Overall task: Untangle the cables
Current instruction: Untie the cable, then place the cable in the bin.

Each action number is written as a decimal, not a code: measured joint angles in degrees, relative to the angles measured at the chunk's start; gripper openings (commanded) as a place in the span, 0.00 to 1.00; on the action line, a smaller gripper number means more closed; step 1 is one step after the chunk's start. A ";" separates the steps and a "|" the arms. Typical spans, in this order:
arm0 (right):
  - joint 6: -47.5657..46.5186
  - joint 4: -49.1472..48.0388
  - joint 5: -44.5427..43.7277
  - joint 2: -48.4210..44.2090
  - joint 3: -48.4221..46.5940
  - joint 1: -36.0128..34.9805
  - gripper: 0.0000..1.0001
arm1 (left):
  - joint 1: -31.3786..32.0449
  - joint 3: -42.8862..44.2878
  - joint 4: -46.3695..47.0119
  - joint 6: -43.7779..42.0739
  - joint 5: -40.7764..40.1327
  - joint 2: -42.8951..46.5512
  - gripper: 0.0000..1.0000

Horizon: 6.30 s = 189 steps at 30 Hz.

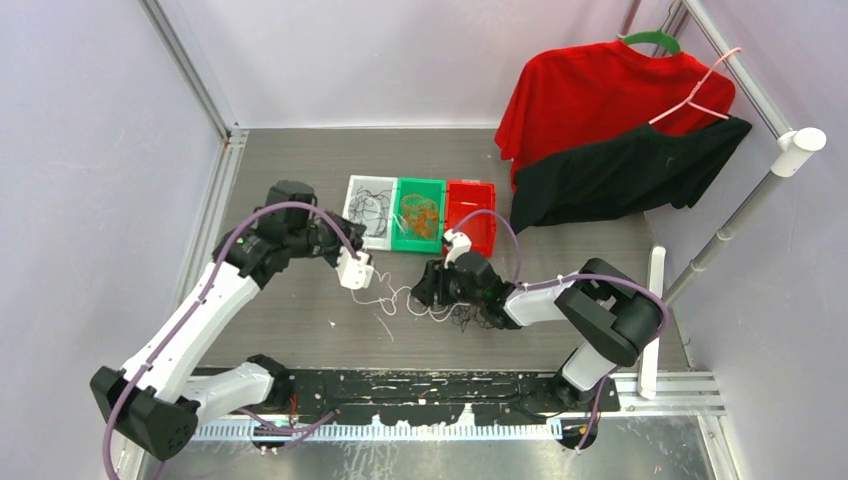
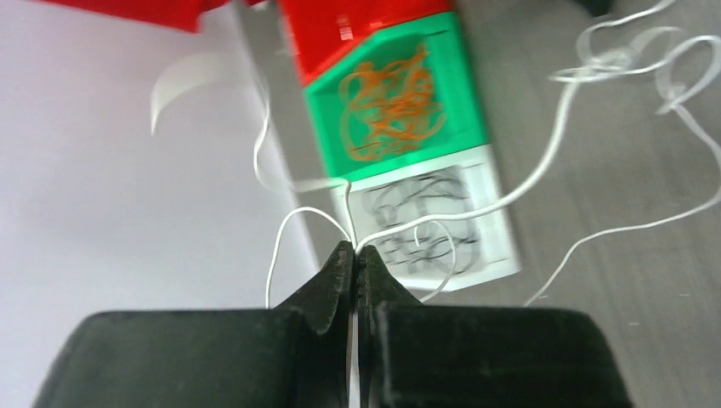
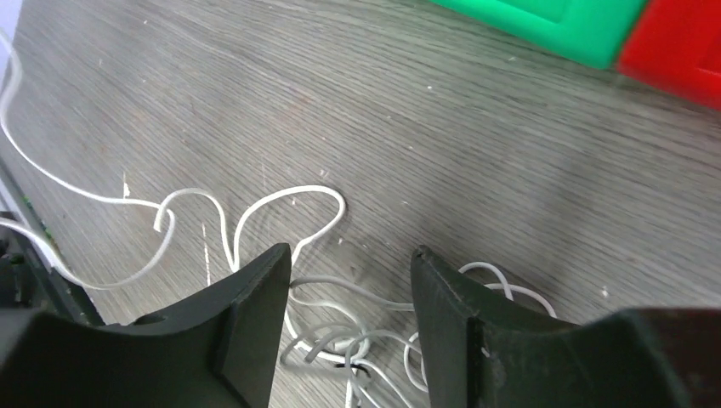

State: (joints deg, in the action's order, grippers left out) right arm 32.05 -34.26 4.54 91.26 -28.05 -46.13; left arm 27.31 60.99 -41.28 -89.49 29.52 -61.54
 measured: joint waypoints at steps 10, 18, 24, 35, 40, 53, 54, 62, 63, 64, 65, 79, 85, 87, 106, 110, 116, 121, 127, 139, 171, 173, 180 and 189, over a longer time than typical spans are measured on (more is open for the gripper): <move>1.55 -5.79 -4.63 -1.81 4.83 -1.29 0.79 | -0.22 12.98 2.38 7.72 -0.74 4.83 0.00; -4.22 8.13 -5.53 -23.39 0.61 -1.70 0.88 | 0.02 18.75 2.16 17.46 2.29 2.91 0.00; -10.34 14.03 -3.34 -32.68 -9.27 -1.70 0.86 | 0.02 23.15 2.58 26.75 2.73 1.38 0.00; -10.75 10.29 1.31 -12.81 -10.21 -6.99 0.56 | 0.02 32.65 3.82 36.72 4.24 0.79 0.00; -8.87 4.90 -1.68 -3.67 -8.44 -8.20 0.23 | 0.02 36.39 4.20 41.13 4.70 0.04 0.00; -9.20 4.37 -11.52 -11.80 -1.64 -9.07 0.72 | 0.02 44.70 4.98 48.65 6.12 -1.97 0.00; -10.43 6.54 -12.11 -15.74 -2.25 -9.07 0.75 | 0.02 44.54 4.76 49.09 6.21 -1.99 0.00; -21.70 18.56 -13.18 -41.18 -16.57 -9.05 0.89 | 0.02 31.54 1.38 55.12 6.03 0.50 0.00; -22.32 19.12 -12.72 -42.34 -17.97 -9.05 0.91 | 0.02 29.46 0.81 56.26 5.66 0.50 0.00; -22.80 19.87 -11.78 -43.19 -19.23 -9.05 0.95 | 0.02 27.82 0.22 57.29 5.51 0.50 0.00; -23.10 20.59 -10.12 -43.91 -20.68 -9.05 0.98 | 0.02 26.18 -0.24 58.27 5.35 0.50 0.00; -24.81 24.46 1.16 -27.58 -29.38 -11.32 0.97 | 0.02 21.05 -1.66 75.06 8.22 0.28 0.00; -27.50 25.24 0.94 -23.15 -29.33 -11.52 0.94 | 0.02 19.61 -0.31 85.20 15.76 0.26 0.00; -27.69 23.91 0.92 -23.10 -29.16 -11.52 0.91 | 0.02 18.80 1.20 88.63 18.45 0.28 0.00; -26.73 25.86 -0.57 -31.91 -24.26 -8.55 0.01 | -0.83 17.03 7.93 99.06 15.87 -0.04 0.93; -27.41 35.52 -7.28 -29.38 -29.20 -2.16 0.01 | -0.87 19.71 1.75 91.78 9.16 -2.03 1.00; -27.43 44.28 -17.75 -22.03 -34.10 10.84 0.01 | -1.05 20.61 -4.74 83.62 1.70 -2.95 0.99; -23.82 49.70 -16.52 -18.78 -39.89 19.63 0.01 | -1.18 20.57 -5.03 81.44 1.62 -1.66 0.99; -17.68 51.10 -10.27 -16.96 -54.60 23.93 0.01 | -1.18 20.59 -7.15 79.73 3.63 -0.96 0.97; -4.52 47.93 -4.20 -17.92 -69.46 30.25 0.01 | -1.95 20.59 -13.31 75.87 5.70 -1.01 0.92; -3.98 43.19 -6.12 -7.43 -74.64 30.12 0.01 | -2.21 20.31 -16.87 70.82 5.66 1.16 0.89; -3.23 42.21 -5.92 -7.10 -75.08 30.12 0.01 | -2.21 20.31 -16.87 70.82 5.66 1.31 0.89; -1.88 38.36 -5.44 -7.80 -76.96 30.12 0.01 | -2.21 20.31 -16.87 70.82 5.66 1.79 0.89; -2.64 36.76 -4.81 -10.95 -79.67 30.12 0.01 | -2.21 20.31 -16.85 70.82 5.68 1.95 0.90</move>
State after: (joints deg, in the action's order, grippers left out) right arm 29.41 2.50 -0.27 80.31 -107.72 -16.01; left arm 25.10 81.30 -58.13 -18.68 35.20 -59.59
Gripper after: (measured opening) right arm 0.048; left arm 0.901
